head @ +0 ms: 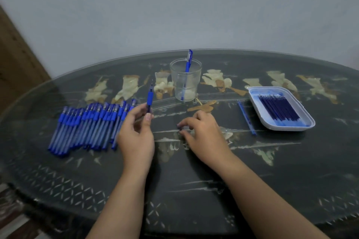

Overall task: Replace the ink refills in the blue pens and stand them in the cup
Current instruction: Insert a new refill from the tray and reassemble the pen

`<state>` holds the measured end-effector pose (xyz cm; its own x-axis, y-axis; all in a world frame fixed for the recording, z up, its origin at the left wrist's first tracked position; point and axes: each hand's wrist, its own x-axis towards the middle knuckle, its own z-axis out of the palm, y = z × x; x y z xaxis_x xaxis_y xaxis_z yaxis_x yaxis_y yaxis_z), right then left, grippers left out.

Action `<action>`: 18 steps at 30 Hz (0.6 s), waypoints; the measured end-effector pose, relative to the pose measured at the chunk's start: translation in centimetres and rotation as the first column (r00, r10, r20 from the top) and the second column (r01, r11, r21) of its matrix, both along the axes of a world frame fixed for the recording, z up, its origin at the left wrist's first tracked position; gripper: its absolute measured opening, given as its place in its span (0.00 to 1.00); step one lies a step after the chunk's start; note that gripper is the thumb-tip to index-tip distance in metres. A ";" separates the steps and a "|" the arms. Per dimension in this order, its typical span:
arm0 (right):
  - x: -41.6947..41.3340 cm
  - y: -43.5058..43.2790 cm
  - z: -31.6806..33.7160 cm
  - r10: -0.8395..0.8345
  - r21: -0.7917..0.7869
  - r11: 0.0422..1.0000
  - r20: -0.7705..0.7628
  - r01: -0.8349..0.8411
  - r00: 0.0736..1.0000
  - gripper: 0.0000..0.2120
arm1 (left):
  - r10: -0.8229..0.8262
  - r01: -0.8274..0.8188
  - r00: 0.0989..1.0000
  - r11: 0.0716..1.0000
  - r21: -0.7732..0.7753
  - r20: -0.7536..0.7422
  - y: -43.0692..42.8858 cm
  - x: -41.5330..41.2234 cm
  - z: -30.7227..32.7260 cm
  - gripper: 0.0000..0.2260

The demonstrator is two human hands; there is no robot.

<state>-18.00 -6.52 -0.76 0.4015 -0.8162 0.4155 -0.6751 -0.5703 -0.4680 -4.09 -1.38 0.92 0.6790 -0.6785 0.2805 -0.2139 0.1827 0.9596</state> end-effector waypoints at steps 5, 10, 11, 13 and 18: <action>0.3 -0.3 0.1 -0.009 0.042 0.999 0.161 0.002 0.987 0.03 | -0.106 0.101 0.987 0.994 0.050 0.120 0.3 0.2 -0.7 0.14; 0.2 0.1 4.1 -0.179 0.389 0.893 0.766 -0.225 0.617 0.05 | -0.112 0.103 0.961 0.994 0.049 0.254 -0.1 0.3 -1.3 0.15; 0.0 0.2 4.8 -0.190 0.380 0.886 0.821 -0.267 0.538 0.05 | -0.114 0.105 0.953 0.993 0.046 0.281 -0.1 0.3 -1.4 0.14; -0.5 0.3 6.0 -0.171 0.349 0.894 0.847 -0.282 0.504 0.05 | -0.129 0.120 0.941 0.992 0.048 0.313 -0.1 0.3 -1.4 0.14; -1.5 -0.1 6.3 -0.141 0.373 0.885 0.783 -0.277 0.605 0.05 | -0.163 0.150 0.927 0.986 0.065 0.339 -0.2 0.2 -1.4 0.14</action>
<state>-19.52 -6.61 5.54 0.1592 -0.9633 0.2163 0.0985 -0.2025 -0.9743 -3.89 -1.55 -0.45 0.4306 -0.7830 0.4488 -0.5016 0.2058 0.8403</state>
